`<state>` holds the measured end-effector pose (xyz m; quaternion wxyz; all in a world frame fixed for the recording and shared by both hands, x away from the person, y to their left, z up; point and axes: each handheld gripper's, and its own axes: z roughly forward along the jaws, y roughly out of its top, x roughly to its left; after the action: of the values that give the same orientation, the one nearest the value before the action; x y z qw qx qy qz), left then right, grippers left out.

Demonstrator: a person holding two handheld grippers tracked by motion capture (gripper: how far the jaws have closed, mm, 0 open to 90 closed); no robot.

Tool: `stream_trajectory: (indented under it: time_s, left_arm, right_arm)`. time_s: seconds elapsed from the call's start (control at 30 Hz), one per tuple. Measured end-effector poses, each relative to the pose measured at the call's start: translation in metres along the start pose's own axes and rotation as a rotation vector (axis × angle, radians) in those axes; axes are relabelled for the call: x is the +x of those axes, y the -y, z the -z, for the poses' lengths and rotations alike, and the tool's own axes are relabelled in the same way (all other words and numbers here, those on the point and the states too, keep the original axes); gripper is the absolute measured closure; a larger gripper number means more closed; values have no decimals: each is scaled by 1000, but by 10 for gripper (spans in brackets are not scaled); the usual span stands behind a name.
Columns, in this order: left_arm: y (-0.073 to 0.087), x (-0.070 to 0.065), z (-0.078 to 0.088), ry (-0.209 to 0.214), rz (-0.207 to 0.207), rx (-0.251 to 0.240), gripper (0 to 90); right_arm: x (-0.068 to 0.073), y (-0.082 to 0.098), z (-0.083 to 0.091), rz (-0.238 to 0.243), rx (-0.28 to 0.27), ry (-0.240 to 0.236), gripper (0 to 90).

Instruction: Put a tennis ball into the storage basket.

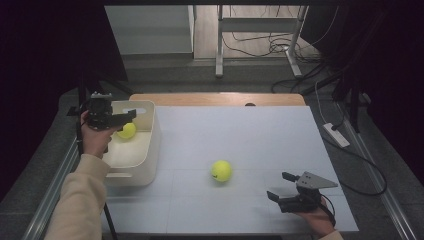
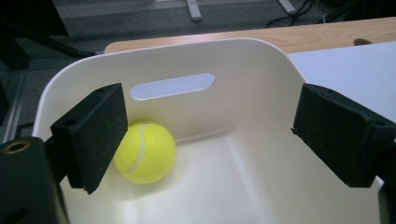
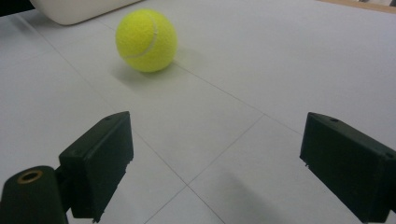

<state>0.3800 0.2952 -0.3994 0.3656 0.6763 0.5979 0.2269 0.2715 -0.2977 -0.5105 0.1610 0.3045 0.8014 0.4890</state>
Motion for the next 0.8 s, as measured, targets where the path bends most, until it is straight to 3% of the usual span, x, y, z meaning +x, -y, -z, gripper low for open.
stream_trajectory:
  time_s: [0.23, 0.4, 0.6, 0.8]
  left_arm:
    - [4, -5, 5, 54, -18, -13, 120]
    - [7, -10, 9, 118, 4, -38, 123]
    - [10, -18, 15, 155, -34, -57, 125]
    - [13, -28, 23, 219, -53, -84, 129]
  right_arm:
    - [0, 0, 0, -1, -1, 0, 98]
    - [-1, 0, -1, -3, 5, 1, 98]
    - [-2, -1, -2, -11, -2, 2, 98]
    - [-3, -1, -2, -21, -1, 9, 98]
